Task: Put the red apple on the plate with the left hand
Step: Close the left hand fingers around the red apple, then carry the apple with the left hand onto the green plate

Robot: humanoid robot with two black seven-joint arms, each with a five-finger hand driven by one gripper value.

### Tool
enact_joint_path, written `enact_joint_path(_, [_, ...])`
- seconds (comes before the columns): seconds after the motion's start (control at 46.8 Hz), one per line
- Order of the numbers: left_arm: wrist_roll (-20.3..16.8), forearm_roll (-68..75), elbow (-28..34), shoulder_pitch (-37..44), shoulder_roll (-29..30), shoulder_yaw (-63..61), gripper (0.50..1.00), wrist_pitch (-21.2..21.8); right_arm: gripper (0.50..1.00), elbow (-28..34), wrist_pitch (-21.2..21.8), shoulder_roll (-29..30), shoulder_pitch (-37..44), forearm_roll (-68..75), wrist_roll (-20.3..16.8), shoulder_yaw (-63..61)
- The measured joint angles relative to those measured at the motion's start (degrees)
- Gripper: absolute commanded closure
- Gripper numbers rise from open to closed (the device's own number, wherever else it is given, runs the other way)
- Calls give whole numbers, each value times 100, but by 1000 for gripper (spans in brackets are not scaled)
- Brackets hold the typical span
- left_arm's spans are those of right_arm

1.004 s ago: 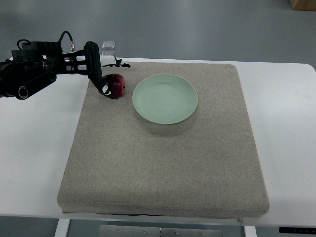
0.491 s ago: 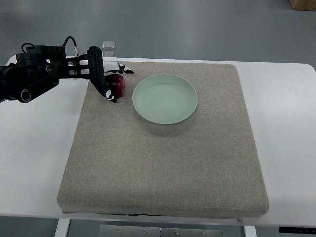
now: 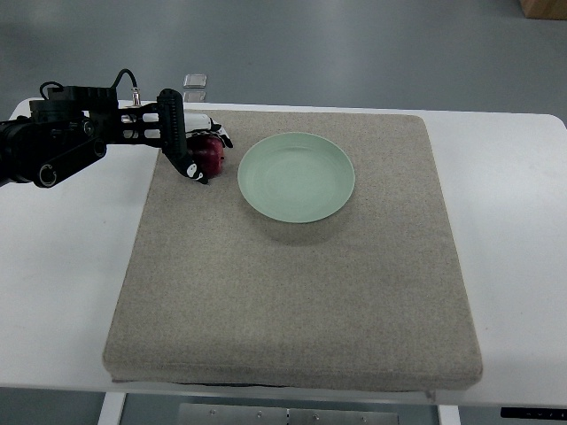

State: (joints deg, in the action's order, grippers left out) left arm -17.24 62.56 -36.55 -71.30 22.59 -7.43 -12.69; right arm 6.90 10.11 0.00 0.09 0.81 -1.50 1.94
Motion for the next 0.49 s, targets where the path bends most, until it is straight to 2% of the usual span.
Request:
enact_joint_path(0.021, [1,0,0,0,0,-2,904,61,568,0,0,0,0,0,0,0])
enact_joint_path(0.085, [8,1,6,0,0,-12,949,245,568,-2,0,0,0,0,0,0])
enact_joint_path(0.214, [19,1,15,-1,-8,-13,949,399,568,-1,0,0,-2,0,0,0])
enact_joint_path(0.491, [20,-6,17,-47,-14,8,941,443,568,0,0,0,1,0,0,-1])
